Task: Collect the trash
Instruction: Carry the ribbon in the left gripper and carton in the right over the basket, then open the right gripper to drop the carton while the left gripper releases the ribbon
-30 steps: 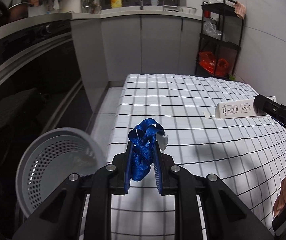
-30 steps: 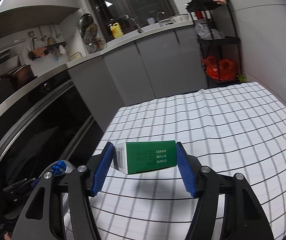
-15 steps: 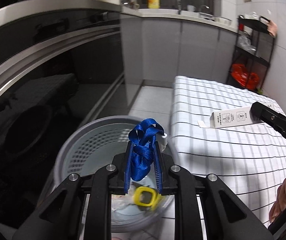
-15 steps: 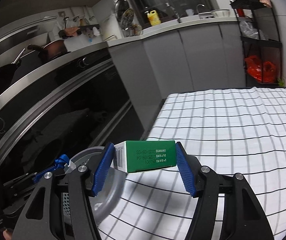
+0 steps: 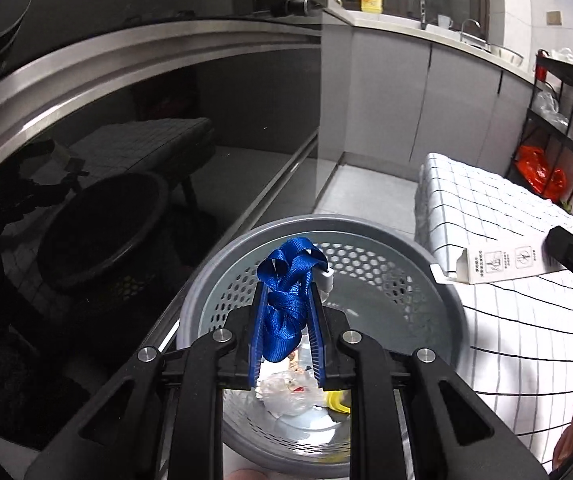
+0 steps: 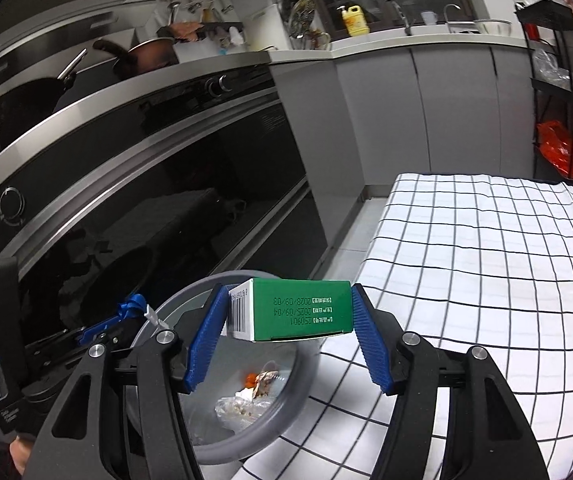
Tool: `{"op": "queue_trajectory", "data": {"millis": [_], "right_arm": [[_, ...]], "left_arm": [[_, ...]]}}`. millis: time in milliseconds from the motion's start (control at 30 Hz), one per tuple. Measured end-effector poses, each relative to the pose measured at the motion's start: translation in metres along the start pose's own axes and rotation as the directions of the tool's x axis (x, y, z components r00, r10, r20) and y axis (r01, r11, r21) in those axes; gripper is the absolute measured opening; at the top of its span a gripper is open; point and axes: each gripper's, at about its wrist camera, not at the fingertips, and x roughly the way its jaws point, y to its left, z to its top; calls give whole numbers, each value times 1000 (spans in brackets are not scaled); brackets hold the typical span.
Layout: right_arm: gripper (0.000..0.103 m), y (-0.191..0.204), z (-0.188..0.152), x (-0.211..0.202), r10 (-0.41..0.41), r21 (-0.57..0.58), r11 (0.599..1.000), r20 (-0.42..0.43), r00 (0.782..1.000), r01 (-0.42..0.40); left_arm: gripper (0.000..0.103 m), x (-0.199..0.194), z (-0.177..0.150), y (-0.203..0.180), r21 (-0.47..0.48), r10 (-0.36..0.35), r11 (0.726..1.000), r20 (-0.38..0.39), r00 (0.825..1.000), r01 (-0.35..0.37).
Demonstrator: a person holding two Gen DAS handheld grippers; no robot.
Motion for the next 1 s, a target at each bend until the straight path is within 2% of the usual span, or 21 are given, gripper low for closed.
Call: {"op": "queue_trajectory", "data": {"millis": [333, 667, 867, 1000], "right_arm": [[60, 23, -6, 21, 14, -38, 999, -42, 999, -16], [60, 42, -14, 42, 16, -76, 997, -83, 996, -22], [60, 49, -20, 49, 15, -102, 994, -107, 994, -26], [60, 50, -21, 51, 20, -105, 994, -120, 993, -32]], "left_arm": [[19, 15, -6, 21, -32, 16, 999, -18, 1000, -16], [20, 23, -8, 21, -5, 56, 998, -19, 998, -56], [22, 25, -11, 24, -16, 35, 999, -42, 999, -36], [23, 23, -12, 25, -14, 27, 1000, -31, 999, -28]]}}
